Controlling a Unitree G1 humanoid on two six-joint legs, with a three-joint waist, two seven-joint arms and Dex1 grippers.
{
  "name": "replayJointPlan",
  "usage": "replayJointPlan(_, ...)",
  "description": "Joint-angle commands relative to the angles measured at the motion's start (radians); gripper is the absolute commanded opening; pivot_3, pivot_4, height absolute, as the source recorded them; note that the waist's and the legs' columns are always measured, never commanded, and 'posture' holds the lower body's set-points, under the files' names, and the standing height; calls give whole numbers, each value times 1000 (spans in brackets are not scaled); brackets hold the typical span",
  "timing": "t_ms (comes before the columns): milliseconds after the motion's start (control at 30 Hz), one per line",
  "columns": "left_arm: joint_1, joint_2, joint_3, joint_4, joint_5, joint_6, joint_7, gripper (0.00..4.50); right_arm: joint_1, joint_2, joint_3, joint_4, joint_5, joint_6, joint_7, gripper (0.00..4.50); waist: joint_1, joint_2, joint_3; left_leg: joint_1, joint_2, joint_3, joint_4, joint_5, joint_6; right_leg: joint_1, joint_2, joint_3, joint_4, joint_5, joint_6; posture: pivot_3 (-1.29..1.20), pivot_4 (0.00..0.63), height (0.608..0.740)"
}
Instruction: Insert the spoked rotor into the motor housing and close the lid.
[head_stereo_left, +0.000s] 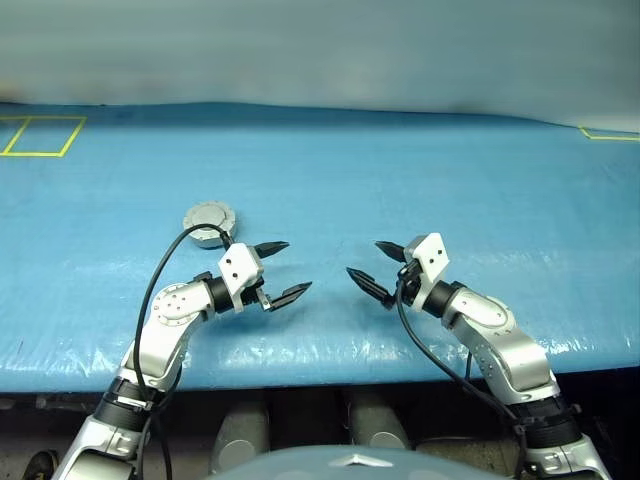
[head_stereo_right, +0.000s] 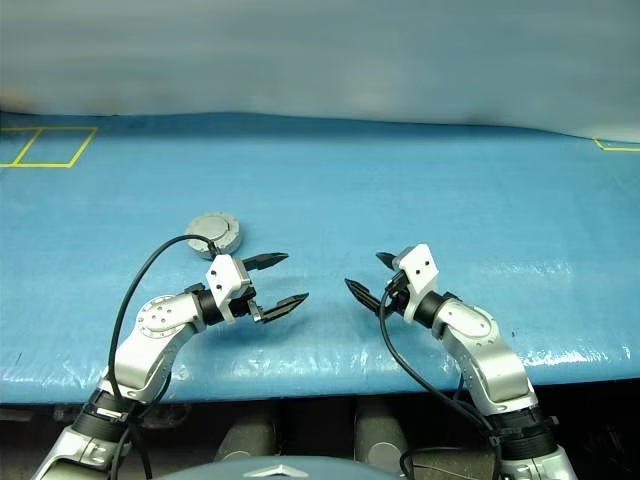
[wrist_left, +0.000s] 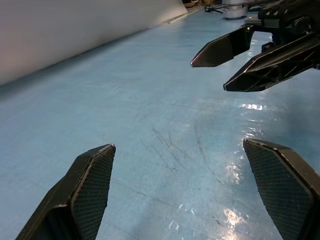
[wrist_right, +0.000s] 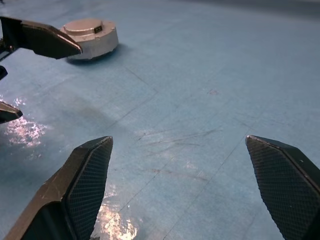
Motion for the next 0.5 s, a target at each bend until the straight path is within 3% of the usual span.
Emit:
replayJointPlan(33,2,-7,12,7,1,-6,-7,4500,-10,-3,9,-5,-53,-1,-9,4488,1,0,0,0,0,0,0,0,0,0,0,0,0,0,0,0,150,740)
replayJointPlan(500,-6,-51,12,57,24,-42,10,4500,-12,34,0,-14,-79,15,-13,4488,11,0,0,0,0,0,2,0,0,0,0,0,0,0,0,0,150,740)
